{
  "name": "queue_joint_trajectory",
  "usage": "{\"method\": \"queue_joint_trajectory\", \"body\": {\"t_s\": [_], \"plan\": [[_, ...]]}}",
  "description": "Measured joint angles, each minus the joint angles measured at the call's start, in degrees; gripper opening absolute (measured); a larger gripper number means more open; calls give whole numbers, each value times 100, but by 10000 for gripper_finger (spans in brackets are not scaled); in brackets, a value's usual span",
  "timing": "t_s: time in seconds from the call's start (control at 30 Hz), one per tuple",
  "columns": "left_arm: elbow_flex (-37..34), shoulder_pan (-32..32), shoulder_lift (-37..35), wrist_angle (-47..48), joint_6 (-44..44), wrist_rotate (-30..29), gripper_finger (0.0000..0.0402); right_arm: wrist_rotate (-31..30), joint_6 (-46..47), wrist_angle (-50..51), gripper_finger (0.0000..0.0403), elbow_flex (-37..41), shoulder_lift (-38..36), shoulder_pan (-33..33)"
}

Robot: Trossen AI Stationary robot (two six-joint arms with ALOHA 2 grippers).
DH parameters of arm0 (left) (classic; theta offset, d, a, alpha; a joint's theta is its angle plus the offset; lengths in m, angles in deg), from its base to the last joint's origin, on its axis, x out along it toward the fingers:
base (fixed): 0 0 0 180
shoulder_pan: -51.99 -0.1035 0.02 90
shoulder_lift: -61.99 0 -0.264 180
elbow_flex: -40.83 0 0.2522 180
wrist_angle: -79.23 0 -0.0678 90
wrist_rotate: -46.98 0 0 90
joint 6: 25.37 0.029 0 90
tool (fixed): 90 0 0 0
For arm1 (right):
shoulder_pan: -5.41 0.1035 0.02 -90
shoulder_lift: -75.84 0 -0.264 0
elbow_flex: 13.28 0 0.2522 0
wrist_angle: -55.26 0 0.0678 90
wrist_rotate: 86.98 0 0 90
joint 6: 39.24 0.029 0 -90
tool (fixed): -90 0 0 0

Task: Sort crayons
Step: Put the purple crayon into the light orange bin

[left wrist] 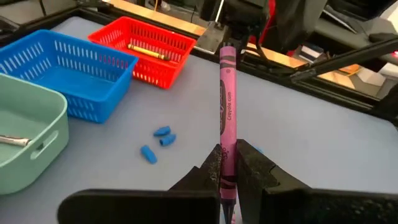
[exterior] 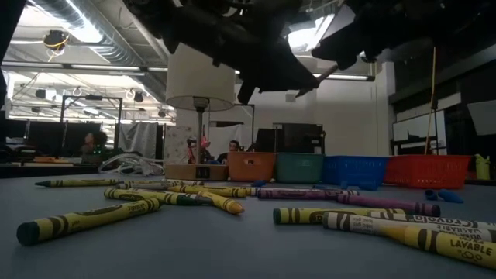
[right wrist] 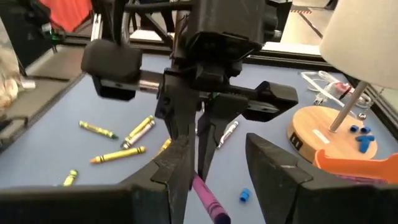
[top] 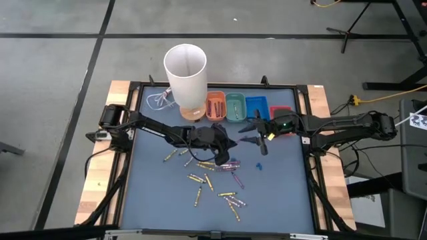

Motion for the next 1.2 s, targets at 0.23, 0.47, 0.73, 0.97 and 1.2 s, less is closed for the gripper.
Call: {"method": "queue_joint_trajectory", "body": {"t_s": [0.23, 0.47, 0.73, 0.97, 1.2], "plan": [[0, 0, 0, -155, 140, -149, 10, -64, 363, -145, 152, 0, 0, 0], [0, 64, -2, -388, 444, -564, 10, -866, 1181, -130, 152, 0, -173, 0], [0, 138, -2, -1024, 800, -974, 10, -937, 1706, -150, 152, 0, -531, 0], [0, 131, -7, -1620, 955, -1030, 10, -808, 1726, -150, 152, 0, -549, 0], [2, 125, -7, -1987, 1192, -1034, 10, -465, 1682, -216, 151, 0, -543, 0]]}}
